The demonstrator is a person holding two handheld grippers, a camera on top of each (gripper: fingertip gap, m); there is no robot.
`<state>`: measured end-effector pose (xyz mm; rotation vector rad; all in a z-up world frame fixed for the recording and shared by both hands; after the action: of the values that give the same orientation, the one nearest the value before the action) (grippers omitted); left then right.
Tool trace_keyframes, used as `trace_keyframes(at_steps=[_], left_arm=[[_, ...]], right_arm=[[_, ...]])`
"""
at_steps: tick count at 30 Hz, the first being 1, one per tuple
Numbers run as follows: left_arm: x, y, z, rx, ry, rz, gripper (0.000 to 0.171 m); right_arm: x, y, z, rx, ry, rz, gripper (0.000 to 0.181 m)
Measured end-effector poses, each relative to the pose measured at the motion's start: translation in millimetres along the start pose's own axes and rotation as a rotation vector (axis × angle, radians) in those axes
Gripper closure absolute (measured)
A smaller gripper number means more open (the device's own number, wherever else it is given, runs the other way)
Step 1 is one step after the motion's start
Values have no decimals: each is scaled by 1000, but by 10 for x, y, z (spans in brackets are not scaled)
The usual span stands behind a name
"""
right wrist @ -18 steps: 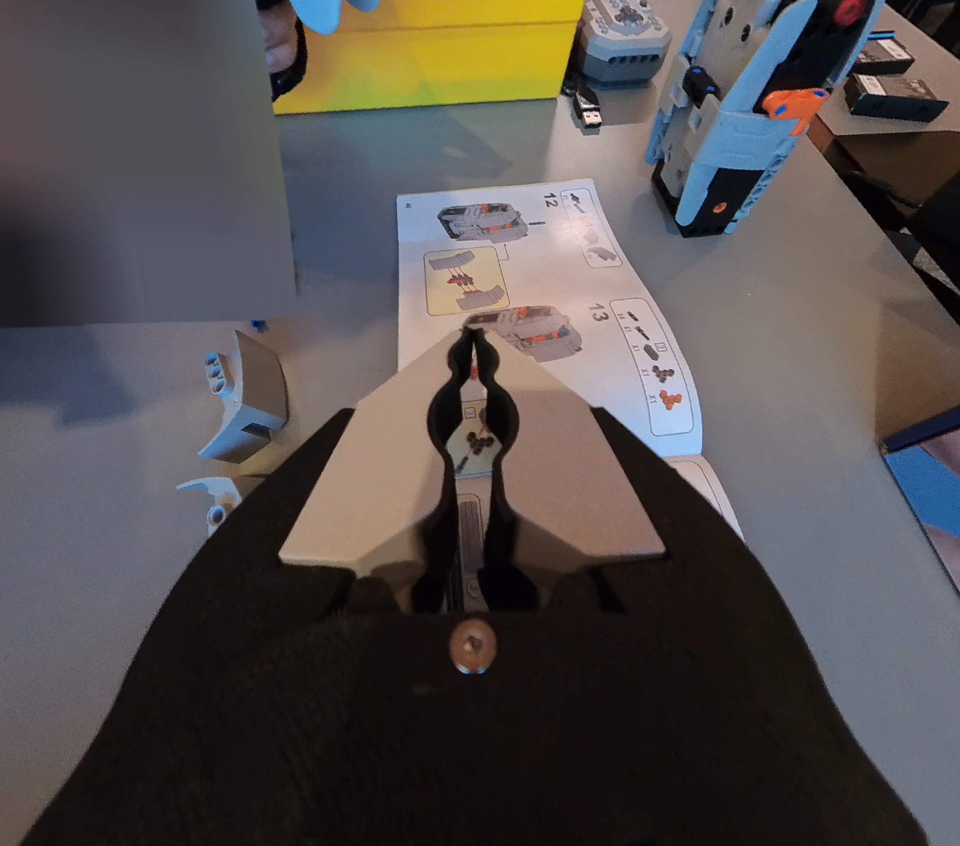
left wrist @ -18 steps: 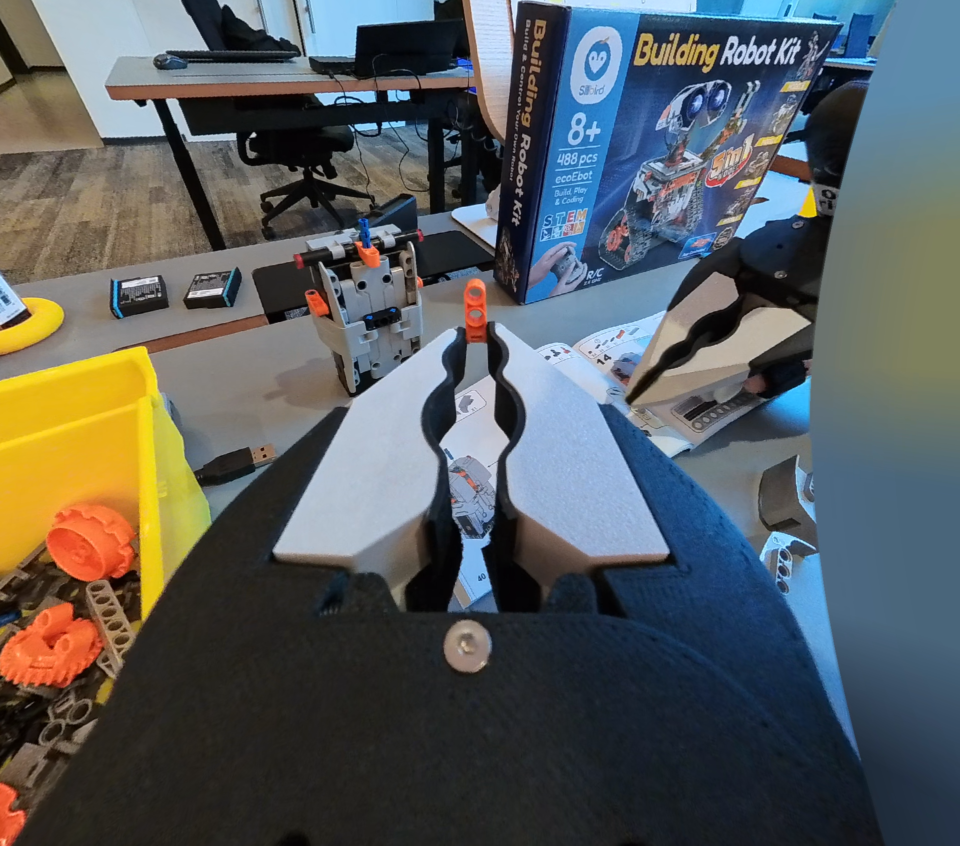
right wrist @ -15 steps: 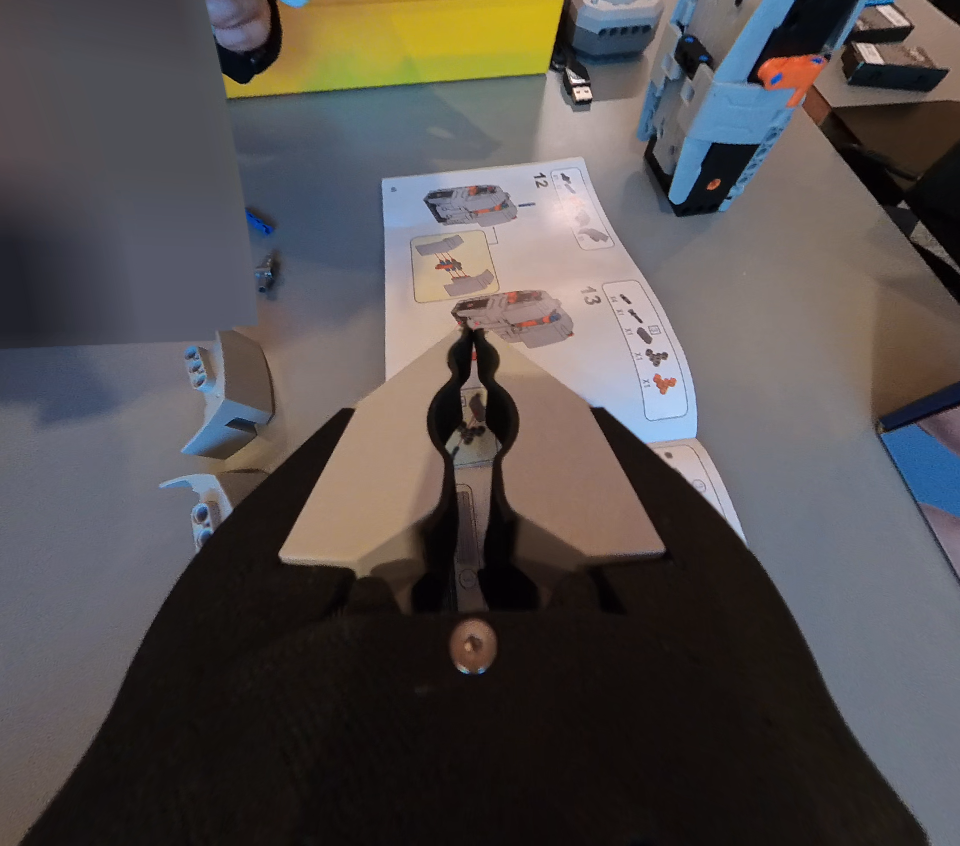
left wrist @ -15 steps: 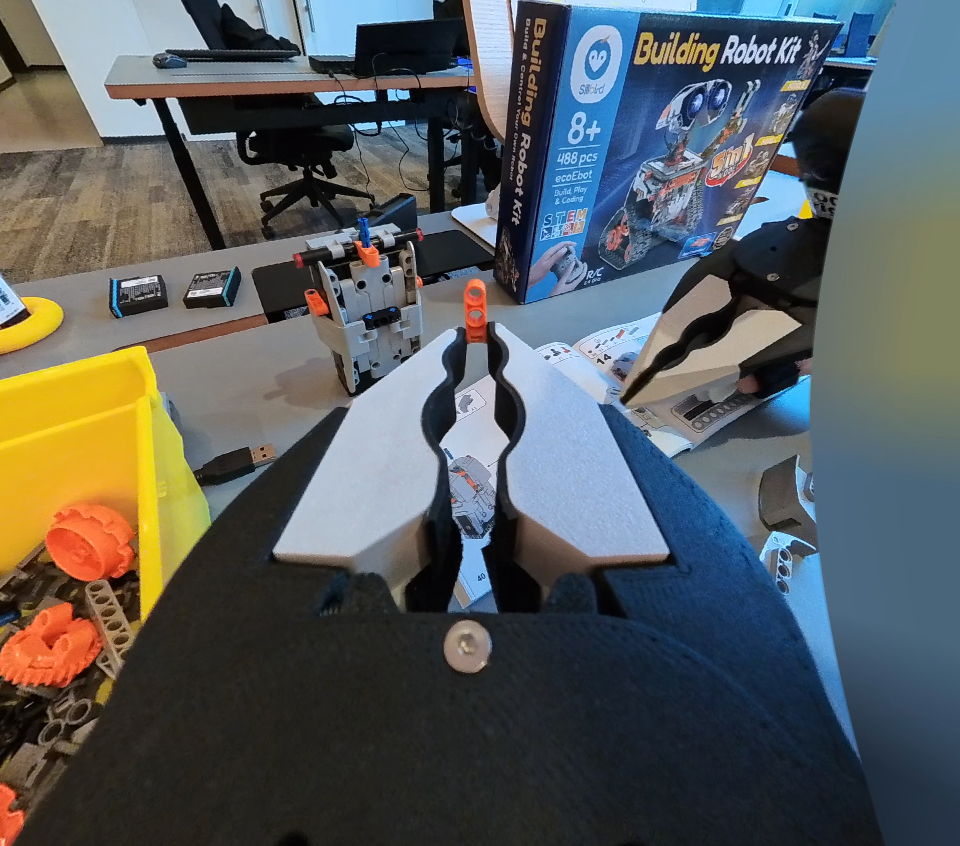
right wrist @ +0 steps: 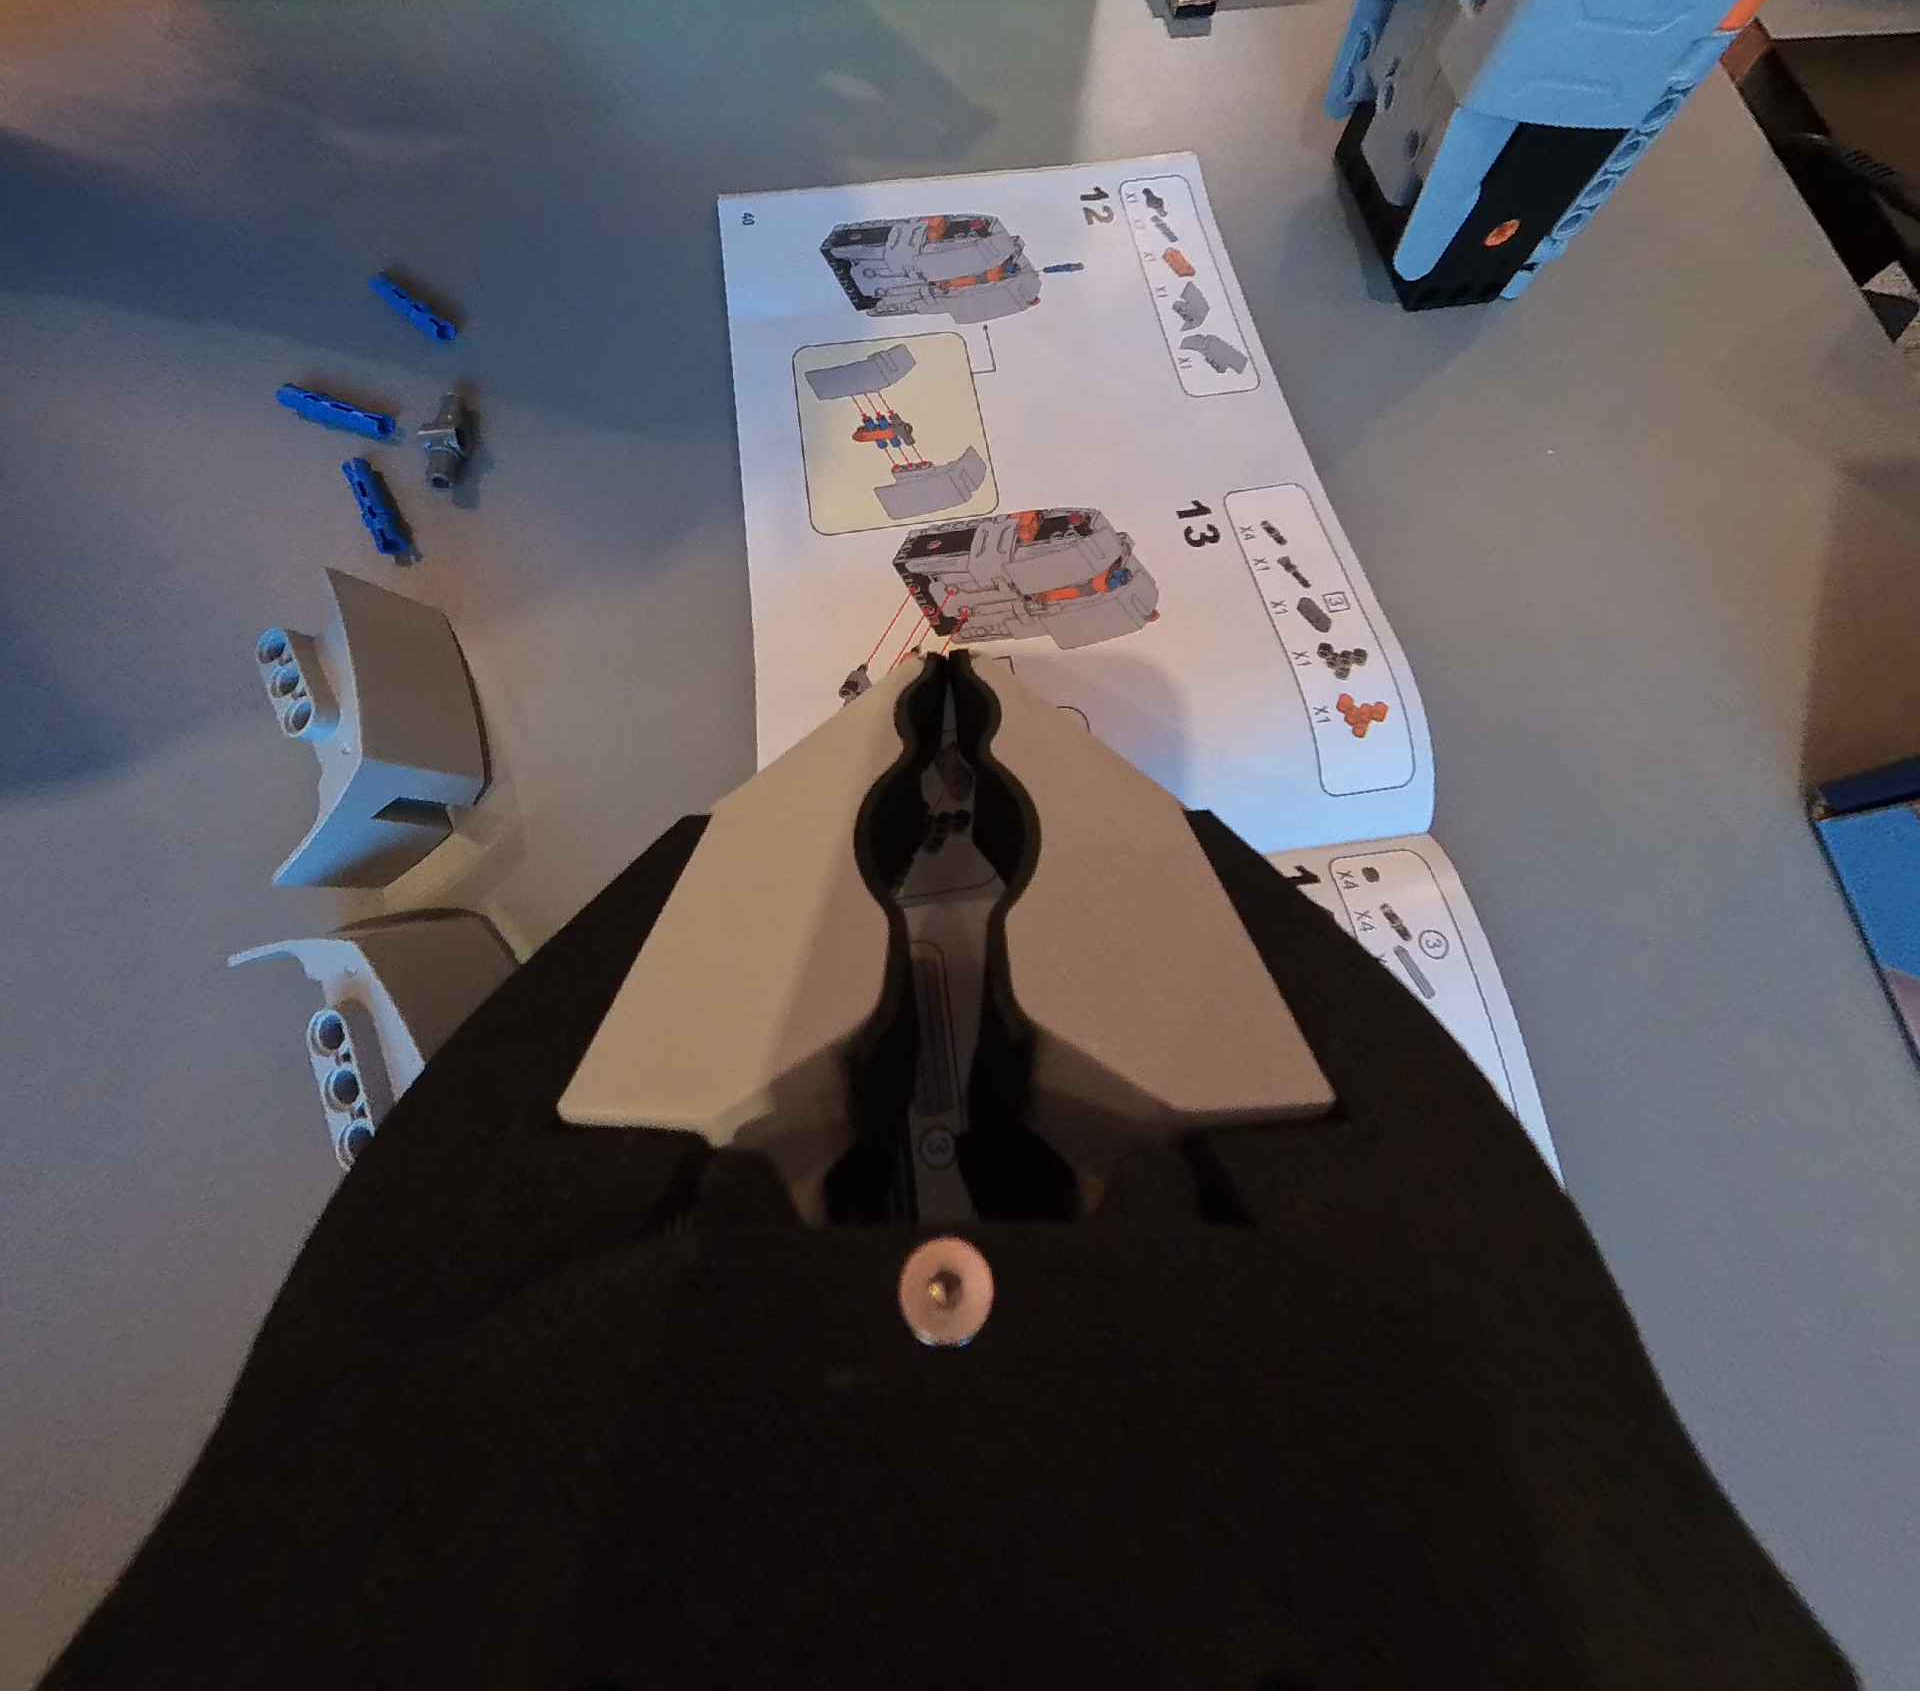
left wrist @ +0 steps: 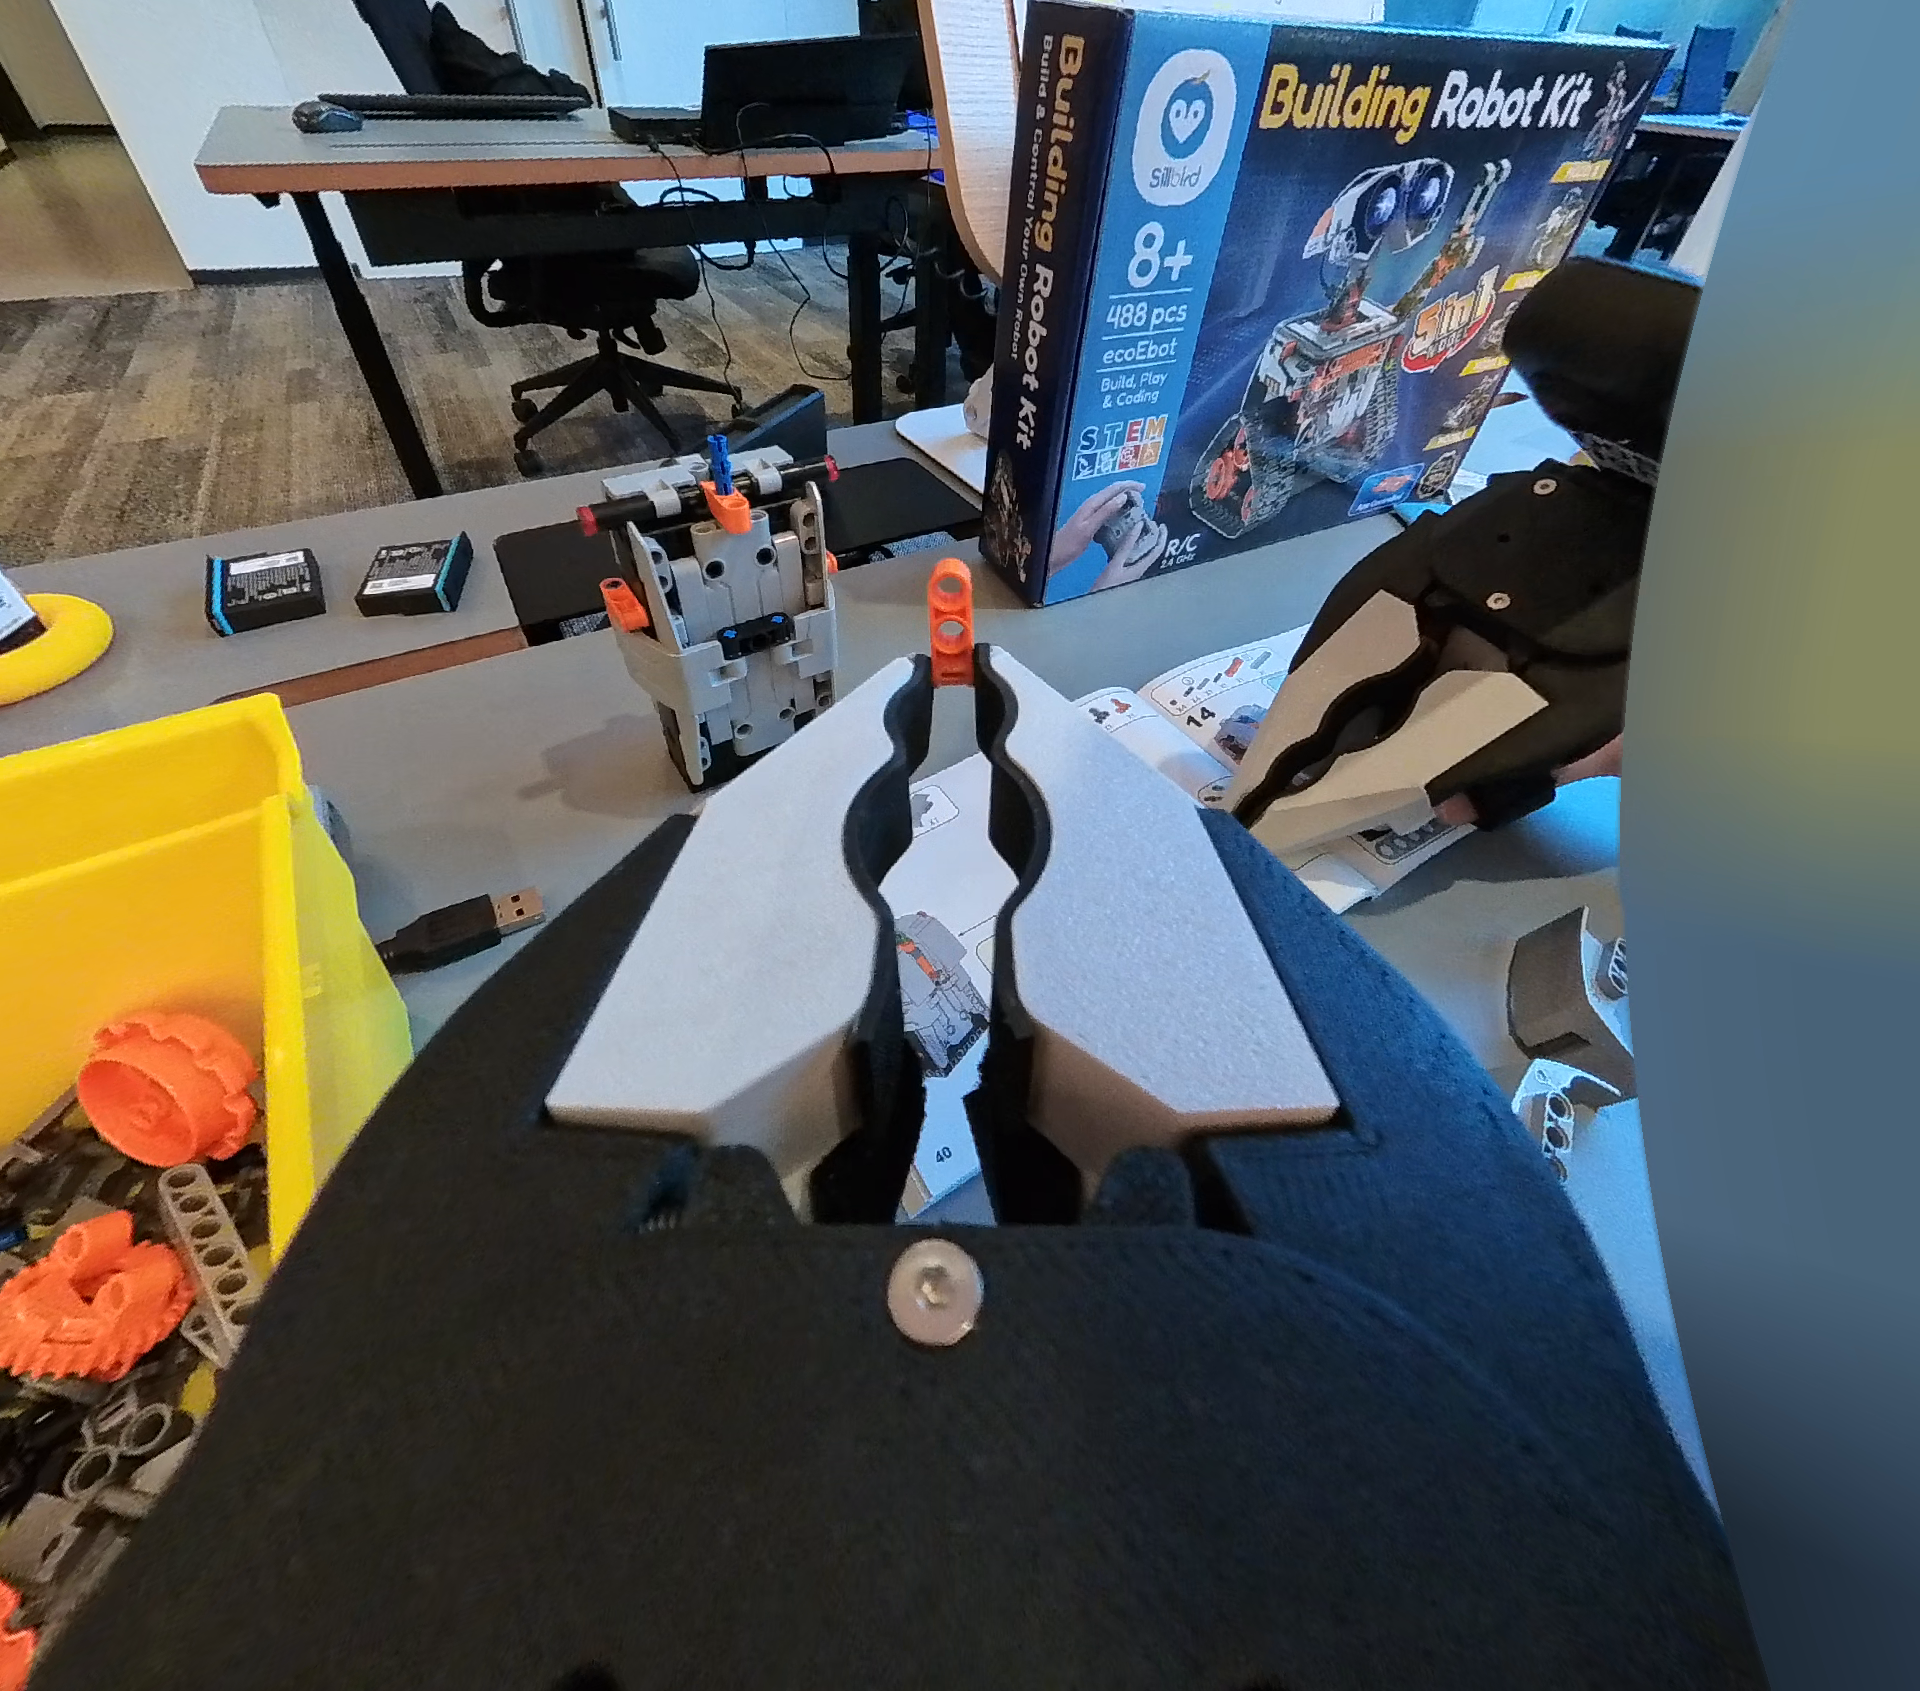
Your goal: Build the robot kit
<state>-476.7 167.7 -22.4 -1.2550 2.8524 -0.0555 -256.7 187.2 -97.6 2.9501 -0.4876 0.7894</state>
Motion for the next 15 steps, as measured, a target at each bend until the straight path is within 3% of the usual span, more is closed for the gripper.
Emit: trace_keyframes(at_steps=[15], left_arm=[[-9, -7, 9, 4, 7, 8, 166]], right_arm=[[-30, 17, 18, 14, 35, 9, 181]])
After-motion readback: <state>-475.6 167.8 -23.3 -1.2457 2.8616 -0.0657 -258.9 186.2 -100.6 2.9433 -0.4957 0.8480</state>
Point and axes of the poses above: each gripper's, where its closed fingertips meet, x back along the fingers, z out of its underside, y = z × x across the jaws, the point moved 9 cm from there along x, back along the fingers, and after that the axes turned 8 degrees about -y, right-handed, at the moved point
